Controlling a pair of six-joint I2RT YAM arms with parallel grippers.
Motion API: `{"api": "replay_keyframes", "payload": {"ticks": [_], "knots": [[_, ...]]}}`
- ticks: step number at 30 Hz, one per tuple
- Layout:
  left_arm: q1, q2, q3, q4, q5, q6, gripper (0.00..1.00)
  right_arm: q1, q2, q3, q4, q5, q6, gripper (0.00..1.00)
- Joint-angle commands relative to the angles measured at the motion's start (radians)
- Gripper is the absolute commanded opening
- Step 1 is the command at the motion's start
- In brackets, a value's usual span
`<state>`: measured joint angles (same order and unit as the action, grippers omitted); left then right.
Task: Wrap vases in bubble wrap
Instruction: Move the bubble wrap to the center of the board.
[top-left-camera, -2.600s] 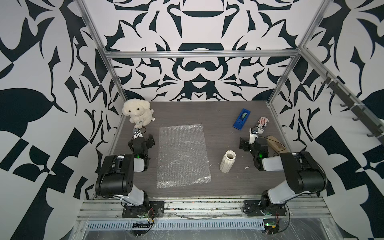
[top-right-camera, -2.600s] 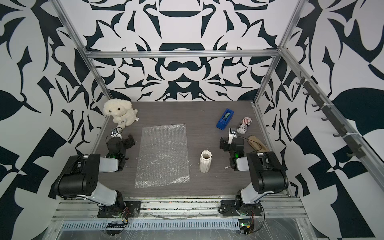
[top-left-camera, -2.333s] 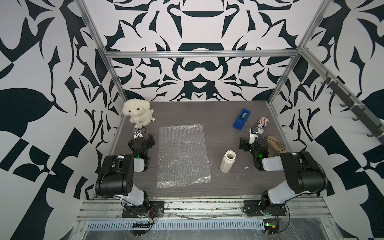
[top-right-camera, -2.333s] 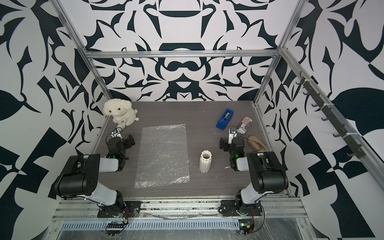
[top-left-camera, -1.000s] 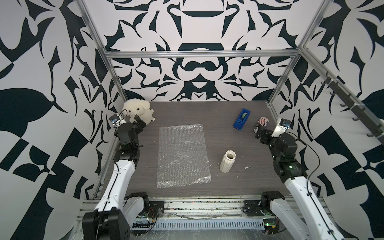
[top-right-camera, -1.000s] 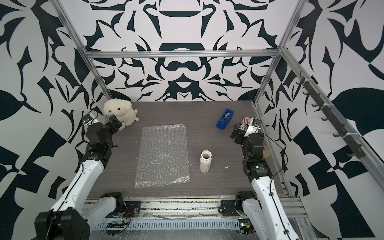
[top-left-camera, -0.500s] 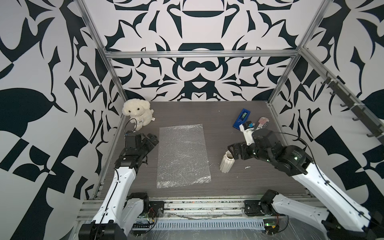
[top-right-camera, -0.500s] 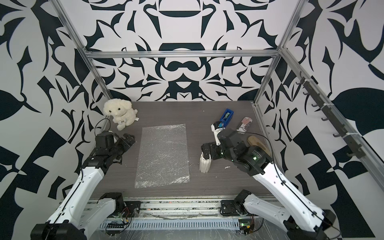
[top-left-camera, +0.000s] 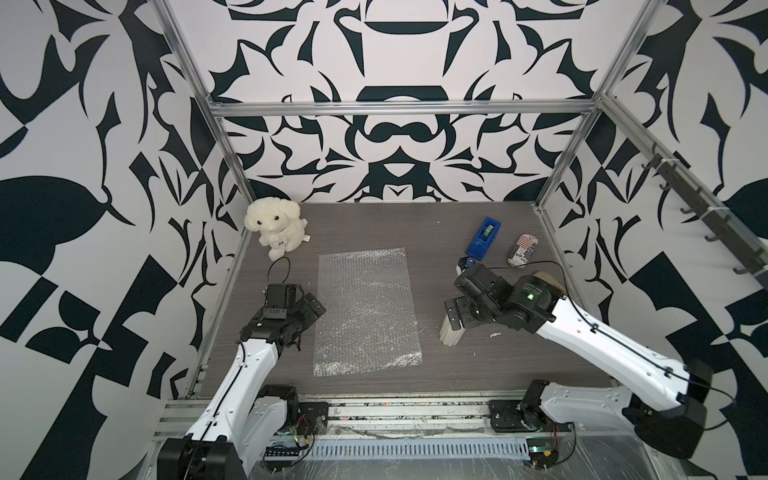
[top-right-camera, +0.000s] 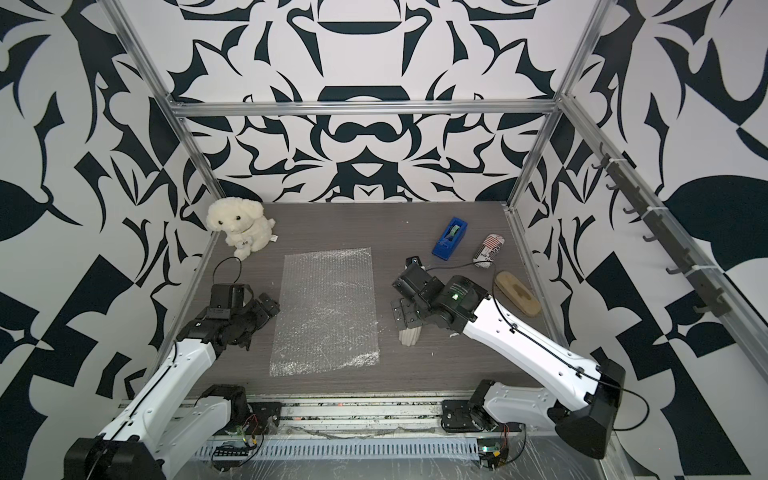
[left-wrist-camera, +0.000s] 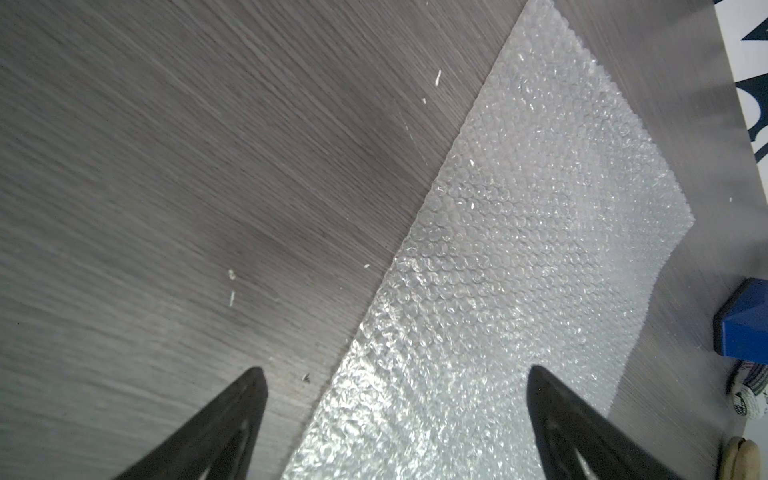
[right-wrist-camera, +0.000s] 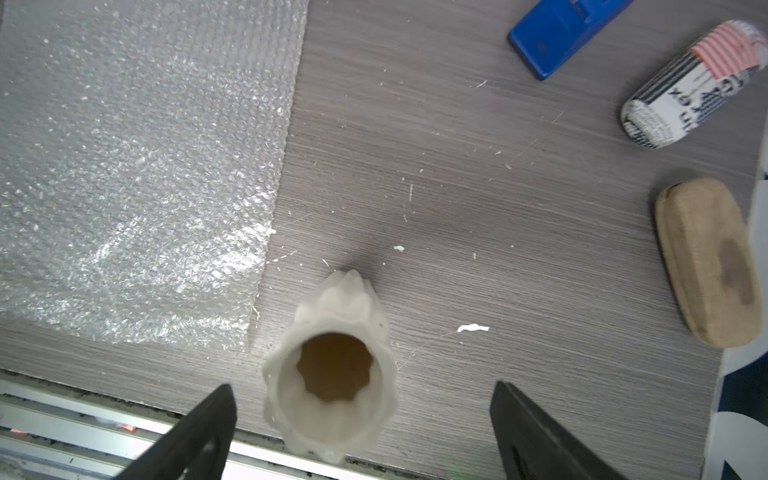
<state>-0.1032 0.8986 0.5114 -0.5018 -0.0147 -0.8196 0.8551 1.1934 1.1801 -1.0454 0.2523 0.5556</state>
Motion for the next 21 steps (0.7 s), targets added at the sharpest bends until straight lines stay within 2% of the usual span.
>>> {"api": "replay_keyframes", "payload": {"ticks": [1,11,15,21], "knots": [[-0.003,-0.007,-0.027,0.018,0.014,-0.029,0.99,0.006,0.011,-0.020,0.068,-0.034,0.033,0.99],[-0.012,0.032,-0.043,0.042,0.001,-0.047,0.99,0.009,0.064,-0.086,0.064,0.003,0.135,0.97],[-0.016,0.039,-0.060,0.079,0.028,-0.073,0.99,0.010,0.075,-0.114,0.081,-0.008,0.147,0.89],[-0.042,0.073,-0.072,0.108,0.033,-0.068,0.99,0.011,0.060,-0.170,0.175,-0.007,0.165,0.84]]}}
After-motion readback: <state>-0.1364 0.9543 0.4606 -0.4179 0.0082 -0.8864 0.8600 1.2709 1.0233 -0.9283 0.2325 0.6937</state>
